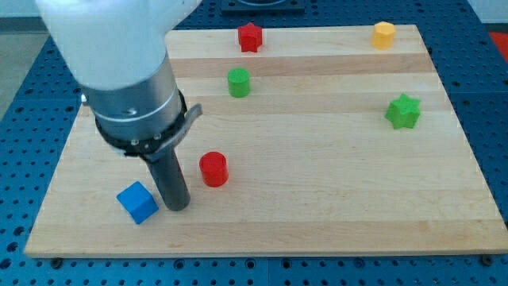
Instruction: Move blue cube slightly left
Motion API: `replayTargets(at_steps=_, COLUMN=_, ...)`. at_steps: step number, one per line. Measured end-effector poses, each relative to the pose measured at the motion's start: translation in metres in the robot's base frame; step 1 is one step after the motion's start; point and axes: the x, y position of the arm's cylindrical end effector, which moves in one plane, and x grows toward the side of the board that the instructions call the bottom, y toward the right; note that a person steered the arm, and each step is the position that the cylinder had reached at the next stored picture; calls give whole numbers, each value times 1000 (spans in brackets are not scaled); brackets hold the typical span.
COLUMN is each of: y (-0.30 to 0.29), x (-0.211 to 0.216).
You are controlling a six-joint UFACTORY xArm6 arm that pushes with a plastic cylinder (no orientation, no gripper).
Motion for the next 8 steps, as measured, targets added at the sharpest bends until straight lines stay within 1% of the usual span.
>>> replayTargets(at_steps=1, y=-7, x=10)
replayTargets(at_steps=3, y=-64, x=10)
replayTargets(at_steps=4, y=-47, x=10)
replayTargets(at_steps=5, y=-18, x=-3)
replayTargets(at_steps=6, y=-12, x=-24)
replayTargets(at_steps=7, y=-33, x=-26)
replayTargets(at_steps=8, y=-68, x=-15)
